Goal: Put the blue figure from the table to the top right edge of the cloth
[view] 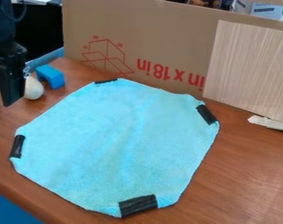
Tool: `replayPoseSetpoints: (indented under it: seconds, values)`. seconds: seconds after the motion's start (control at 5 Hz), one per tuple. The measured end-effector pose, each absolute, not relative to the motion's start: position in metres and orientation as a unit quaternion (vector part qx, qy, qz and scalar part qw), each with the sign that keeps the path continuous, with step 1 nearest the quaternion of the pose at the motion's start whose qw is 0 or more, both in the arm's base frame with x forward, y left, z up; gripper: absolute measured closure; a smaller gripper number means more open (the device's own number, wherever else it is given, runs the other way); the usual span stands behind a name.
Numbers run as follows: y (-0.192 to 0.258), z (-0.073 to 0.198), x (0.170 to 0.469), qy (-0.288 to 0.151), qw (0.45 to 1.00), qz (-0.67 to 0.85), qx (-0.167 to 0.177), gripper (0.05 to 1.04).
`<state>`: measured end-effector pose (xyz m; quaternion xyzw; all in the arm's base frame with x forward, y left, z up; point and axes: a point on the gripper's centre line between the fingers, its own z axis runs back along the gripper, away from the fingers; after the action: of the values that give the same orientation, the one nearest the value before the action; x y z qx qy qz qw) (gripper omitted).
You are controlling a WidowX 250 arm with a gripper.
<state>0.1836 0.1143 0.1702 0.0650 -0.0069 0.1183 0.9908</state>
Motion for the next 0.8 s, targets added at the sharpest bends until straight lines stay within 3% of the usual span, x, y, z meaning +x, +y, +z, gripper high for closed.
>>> replayPoseSetpoints:
  seconds: [0.2,0.4,0.8]
  values:
    - [0.113,0.165,0.185,0.004,0.991,0.124,0.057,0.083]
    - [0.136,0.149,0.236,0.032,0.976,0.217,-0.001,0.083]
    - [0.199,0.14,0.328,-0.032,0.924,0.373,-0.074,0.083]
